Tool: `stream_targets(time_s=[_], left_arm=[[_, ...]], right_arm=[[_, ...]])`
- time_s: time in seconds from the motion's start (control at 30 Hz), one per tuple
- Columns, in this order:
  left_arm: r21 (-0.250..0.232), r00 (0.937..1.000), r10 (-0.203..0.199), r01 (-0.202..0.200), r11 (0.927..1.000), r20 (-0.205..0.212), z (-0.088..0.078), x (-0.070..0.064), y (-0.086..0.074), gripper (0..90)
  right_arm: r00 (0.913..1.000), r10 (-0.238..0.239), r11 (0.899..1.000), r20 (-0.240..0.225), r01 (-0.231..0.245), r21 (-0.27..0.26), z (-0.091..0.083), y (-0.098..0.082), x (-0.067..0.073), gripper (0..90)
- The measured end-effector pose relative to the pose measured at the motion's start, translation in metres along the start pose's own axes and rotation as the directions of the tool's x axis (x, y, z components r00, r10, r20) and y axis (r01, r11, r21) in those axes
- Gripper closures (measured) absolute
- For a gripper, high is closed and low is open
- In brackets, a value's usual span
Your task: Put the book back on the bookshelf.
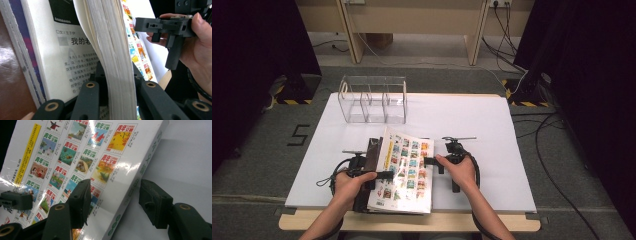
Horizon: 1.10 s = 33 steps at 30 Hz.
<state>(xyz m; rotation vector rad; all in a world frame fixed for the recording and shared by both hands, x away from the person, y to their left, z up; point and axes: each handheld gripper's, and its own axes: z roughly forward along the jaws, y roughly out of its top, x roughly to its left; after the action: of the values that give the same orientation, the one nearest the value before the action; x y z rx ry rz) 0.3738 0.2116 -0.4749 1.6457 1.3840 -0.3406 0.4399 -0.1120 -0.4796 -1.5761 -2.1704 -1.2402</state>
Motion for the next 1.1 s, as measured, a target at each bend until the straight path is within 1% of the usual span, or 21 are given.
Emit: stream_targets(time_s=[0.13, 0.2, 0.3, 0.37, 0.43, 0.47, 0.5, 0.57, 0.6, 0.63, 0.67, 0.7, 0.73, 0.77, 0.8, 0.83, 0.87, 0.9, 1.0, 1.03, 1.1], left_arm=[[0.019, 0.9999, 0.003, -0.003, 0.9998, -0.017, 0.001, 0.001, 0.001, 73.2], [0.020, 0.9998, -0.006, 0.006, 0.9998, -0.018, 0.001, 0.001, 0.002, 72.7], [0.025, 0.9994, 0.004, -0.003, 0.9997, -0.035, 0.001, 0.000, 0.003, 71.2], [0.025, 0.9984, 0.009, -0.008, 0.9997, -0.056, 0.000, -0.001, 0.003, 68.4], [0.013, 0.9948, 0.029, -0.028, 0.9995, -0.098, -0.003, -0.001, 0.005, 63.7], [0.007, 0.9904, 0.044, -0.043, 0.9991, -0.131, -0.006, -0.002, 0.006, 61.2], [-0.002, 0.9840, 0.057, -0.058, 0.9983, -0.169, -0.010, -0.002, 0.008, 59.4], [-0.011, 0.9659, 0.094, -0.099, 0.9950, -0.241, -0.018, 0.000, 0.011, 59.0], [-0.010, 0.9599, 0.111, -0.118, 0.9930, -0.257, -0.020, 0.001, 0.011, 59.5], [-0.005, 0.9550, 0.129, -0.135, 0.9908, -0.267, -0.021, 0.001, 0.011, 64.8], [-0.006, 0.9524, 0.136, -0.143, 0.9897, -0.273, -0.022, 0.001, 0.012, 64.8], [0.018, 0.9327, 0.186, -0.190, 0.9816, -0.309, -0.021, -0.004, 0.013, 67.0], [0.018, 0.9327, 0.186, -0.190, 0.9816, -0.309, -0.021, -0.004, 0.013, 66.8], [0.032, 0.9227, 0.207, -0.208, 0.9776, -0.325, -0.020, -0.005, 0.014, 66.8], [0.038, 0.9193, 0.211, -0.211, 0.9768, -0.332, -0.019, -0.006, 0.014, 66.3], [0.042, 0.9219, 0.206, -0.204, 0.9781, -0.328, -0.019, -0.005, 0.015, 65.9], [0.038, 0.9254, 0.195, -0.193, 0.9804, -0.325, -0.019, -0.003, 0.015, 65.9], [0.038, 0.9265, 0.195, -0.193, 0.9805, -0.322, -0.019, -0.003, 0.015, 66.1], [0.044, 0.9152, 0.213, -0.211, 0.9764, -0.342, -0.019, -0.005, 0.015, 66.2], [0.047, 0.9121, 0.216, -0.213, 0.9759, -0.349, -0.018, -0.005, 0.015, 66.1], [0.046, 0.9112, 0.215, -0.213, 0.9761, -0.351, -0.017, -0.005, 0.016, 65.9]], right_arm=[[0.9997, 0.018, 1.000, -0.014, -0.018, 0.005, 0.005, 0.004, -0.003, 41.6], [0.9992, 0.034, 0.999, -0.023, -0.034, 0.006, 0.008, 0.006, -0.003, 40.5], [0.9985, 0.048, 0.999, -0.028, -0.047, 0.014, 0.013, 0.010, -0.003, 38.2], [0.9980, 0.053, 0.998, -0.033, -0.053, 0.019, 0.016, 0.012, -0.004, 37.4], [0.9964, 0.071, 0.997, -0.045, -0.070, 0.023, 0.018, 0.013, -0.005, 37.6], [0.9964, 0.072, 0.997, -0.045, -0.071, 0.025, 0.018, 0.014, -0.005, 37.6], [0.9965, 0.071, 0.997, -0.043, -0.070, 0.028, 0.018, 0.014, -0.005, 37.7], [0.9967, 0.069, 0.997, -0.042, -0.068, 0.025, 0.018, 0.014, -0.005, 38.3], [0.9965, 0.072, 0.997, -0.041, -0.071, 0.027, 0.017, 0.014, -0.005, 38.6], [0.9962, 0.078, 0.997, -0.039, -0.077, 0.030, 0.017, 0.015, -0.005, 40.3], [0.9962, 0.078, 0.997, -0.039, -0.077, 0.030, 0.017, 0.015, -0.005, 40.3], [0.9961, 0.081, 0.996, -0.036, -0.080, 0.027, 0.015, 0.016, -0.005, 43.6], [0.9961, 0.081, 0.996, -0.036, -0.080, 0.027, 0.015, 0.016, -0.005, 43.6], [0.9968, 0.075, 0.997, -0.027, -0.075, 0.025, 0.014, 0.016, -0.003, 45.4], [0.9978, 0.063, 0.998, -0.023, -0.062, 0.018, 0.013, 0.016, -0.002, 46.6], [0.9992, 0.039, 0.999, -0.009, -0.039, 0.014, 0.010, 0.017, 0.002, 48.5], [0.9992, 0.039, 0.999, -0.009, -0.039, 0.014, 0.010, 0.017, 0.002, 48.5], [0.9995, 0.033, 0.999, -0.002, -0.033, 0.016, 0.009, 0.018, 0.003, 49.1], [0.9997, 0.011, 1.000, 0.020, -0.011, 0.006, 0.004, 0.020, 0.009, 54.1], [0.9996, -0.017, 1.000, 0.023, 0.018, -0.011, -0.002, 0.022, 0.014, 58.3], [0.9995, -0.027, 0.999, 0.016, 0.027, -0.019, -0.005, 0.024, 0.017, 59.5]])
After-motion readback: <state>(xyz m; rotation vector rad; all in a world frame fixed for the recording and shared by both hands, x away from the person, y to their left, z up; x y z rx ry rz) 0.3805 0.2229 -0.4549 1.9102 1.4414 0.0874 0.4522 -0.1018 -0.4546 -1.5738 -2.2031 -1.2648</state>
